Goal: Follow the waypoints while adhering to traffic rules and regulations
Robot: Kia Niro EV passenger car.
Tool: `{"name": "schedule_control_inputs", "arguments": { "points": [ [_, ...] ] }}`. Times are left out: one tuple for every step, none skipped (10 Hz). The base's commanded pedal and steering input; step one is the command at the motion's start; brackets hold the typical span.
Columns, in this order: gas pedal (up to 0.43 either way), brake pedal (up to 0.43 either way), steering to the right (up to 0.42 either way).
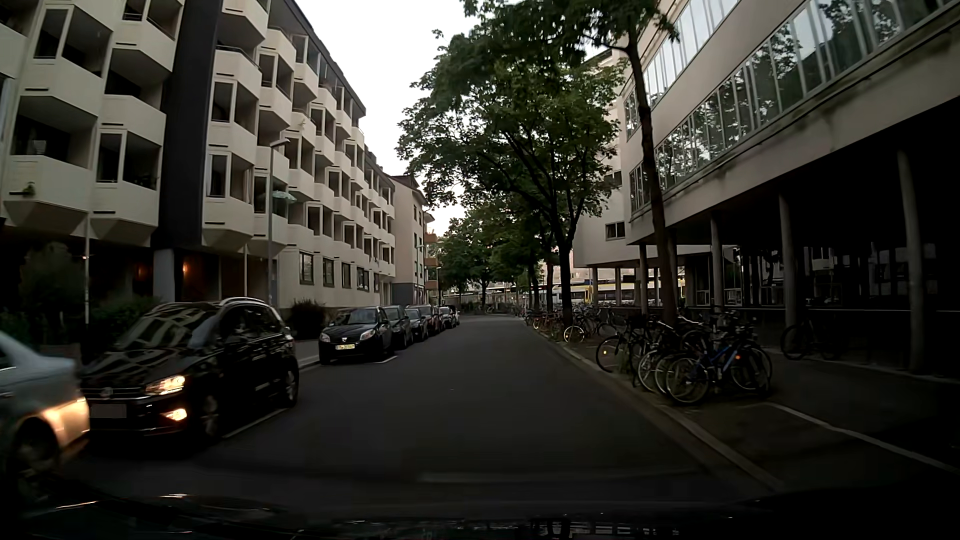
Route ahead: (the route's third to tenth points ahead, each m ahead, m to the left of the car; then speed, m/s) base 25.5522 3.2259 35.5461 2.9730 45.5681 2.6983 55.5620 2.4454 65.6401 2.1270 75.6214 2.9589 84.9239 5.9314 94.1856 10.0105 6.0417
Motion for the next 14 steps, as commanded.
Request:
{"name": "schedule_control_inputs", "arguments": {
  "points": [
    [0.067, 0.0, -0.001],
    [0.067, 0.0, -0.001],
    [0.067, 0.0, -0.002],
    [0.067, 0.0, -0.003],
    [0.067, 0.0, -0.003],
    [0.067, 0.0, -0.003],
    [0.067, 0.0, -0.003],
    [0.067, 0.0, -0.003],
    [0.067, 0.0, -0.003],
    [0.067, 0.0, -0.003],
    [0.067, 0.0, -0.003],
    [0.067, 0.0, -0.003],
    [0.067, 0.0, -0.002],
    [0.067, 0.0, -0.002]
  ]
}}
